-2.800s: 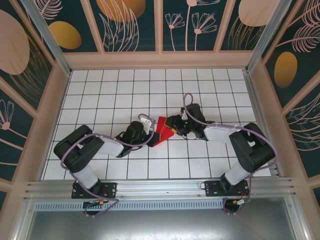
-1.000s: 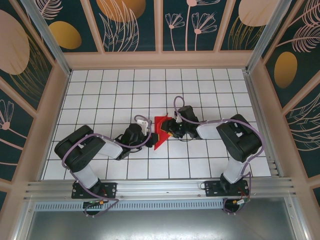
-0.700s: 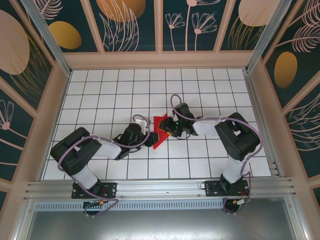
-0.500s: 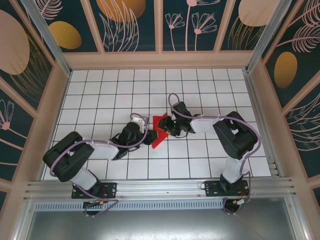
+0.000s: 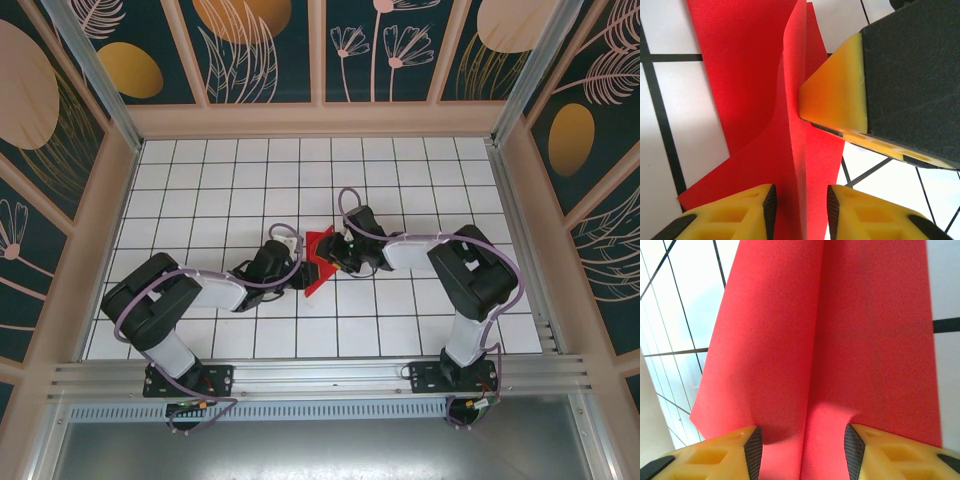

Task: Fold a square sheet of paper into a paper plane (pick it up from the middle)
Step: Fourth fold the wing at the center of the table.

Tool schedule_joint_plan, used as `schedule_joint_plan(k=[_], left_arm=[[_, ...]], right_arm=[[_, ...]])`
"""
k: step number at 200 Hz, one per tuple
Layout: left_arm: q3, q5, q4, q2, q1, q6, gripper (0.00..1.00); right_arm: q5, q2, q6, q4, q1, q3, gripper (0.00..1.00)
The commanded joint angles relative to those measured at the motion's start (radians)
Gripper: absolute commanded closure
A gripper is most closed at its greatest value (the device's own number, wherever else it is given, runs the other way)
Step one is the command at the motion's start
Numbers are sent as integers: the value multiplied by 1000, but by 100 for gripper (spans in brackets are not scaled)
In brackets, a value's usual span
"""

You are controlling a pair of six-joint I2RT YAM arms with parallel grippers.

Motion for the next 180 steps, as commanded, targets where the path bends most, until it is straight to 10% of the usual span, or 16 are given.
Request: schedule_joint_plan(k=[1,80,180], left_arm=[[26,3,-19,23,4,3,69],[9,43,88,-3,4,184,91],[14,171,151,29,3,330,94]], right_arm=[[45,32,7,-53,3,-63,50],[2,-200,-39,78,-32,-150,50],[-33,-247,-128,143,-62,-224,49]])
